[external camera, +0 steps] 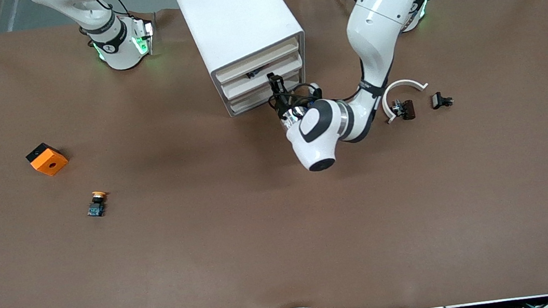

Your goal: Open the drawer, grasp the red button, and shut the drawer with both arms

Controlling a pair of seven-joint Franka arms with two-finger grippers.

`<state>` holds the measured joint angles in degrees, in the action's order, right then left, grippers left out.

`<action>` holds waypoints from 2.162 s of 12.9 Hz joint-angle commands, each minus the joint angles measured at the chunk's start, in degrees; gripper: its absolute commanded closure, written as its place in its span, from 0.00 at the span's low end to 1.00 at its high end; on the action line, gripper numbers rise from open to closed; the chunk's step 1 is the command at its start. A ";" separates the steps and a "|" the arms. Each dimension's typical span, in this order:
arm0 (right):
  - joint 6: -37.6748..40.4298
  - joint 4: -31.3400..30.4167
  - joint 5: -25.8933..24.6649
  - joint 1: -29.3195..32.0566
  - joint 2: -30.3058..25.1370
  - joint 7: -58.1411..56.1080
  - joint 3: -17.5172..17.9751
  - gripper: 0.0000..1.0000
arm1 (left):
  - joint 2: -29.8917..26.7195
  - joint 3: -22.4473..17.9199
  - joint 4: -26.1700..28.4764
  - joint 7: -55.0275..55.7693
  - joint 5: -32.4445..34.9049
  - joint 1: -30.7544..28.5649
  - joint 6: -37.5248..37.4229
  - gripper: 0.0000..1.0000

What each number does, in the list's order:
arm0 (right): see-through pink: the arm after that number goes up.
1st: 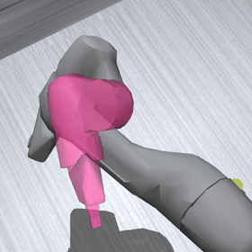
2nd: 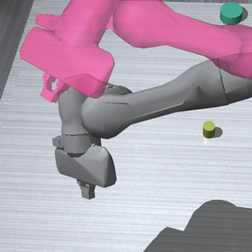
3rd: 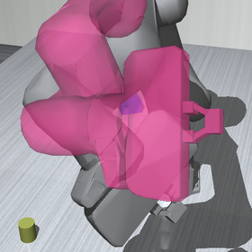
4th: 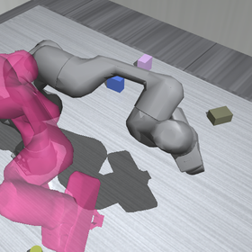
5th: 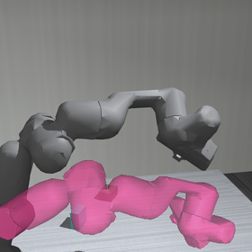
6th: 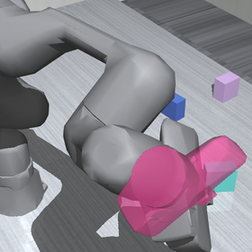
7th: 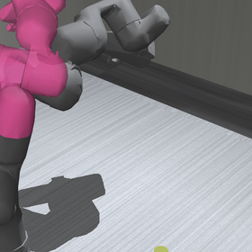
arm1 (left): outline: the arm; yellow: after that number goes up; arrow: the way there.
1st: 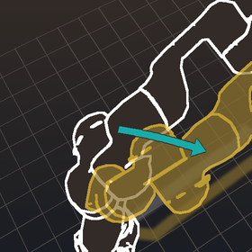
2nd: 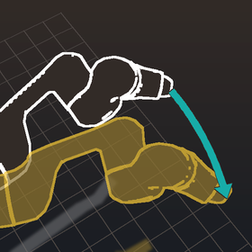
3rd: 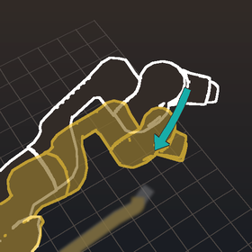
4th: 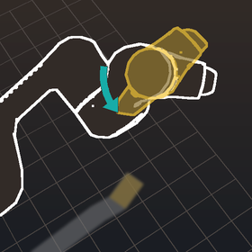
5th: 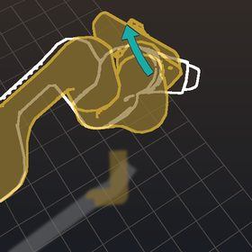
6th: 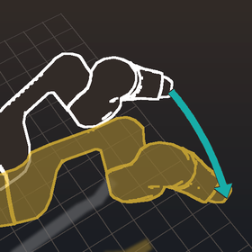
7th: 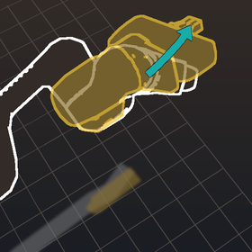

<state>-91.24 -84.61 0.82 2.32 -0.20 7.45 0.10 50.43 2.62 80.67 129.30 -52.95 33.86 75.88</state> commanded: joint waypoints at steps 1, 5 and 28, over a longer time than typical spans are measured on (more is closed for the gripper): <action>0.28 0.32 -0.56 0.40 -0.41 0.36 0.60 0.00 | 0.54 -3.31 -0.96 -0.02 -2.06 -1.08 1.63 1.00; 0.89 0.32 -0.47 -2.22 -0.50 2.20 1.13 0.00 | 0.37 -4.55 -2.45 -0.54 -2.07 -3.44 8.06 1.00; -12.28 -0.47 4.36 -48.37 22.87 86.59 1.04 0.00 | -10.00 -22.40 -9.48 -30.49 4.76 -13.12 6.14 0.00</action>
<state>-102.15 -85.87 4.08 -44.88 21.01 92.84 1.83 43.69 -19.54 70.32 101.67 -51.92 20.35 83.41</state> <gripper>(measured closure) 0.000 0.000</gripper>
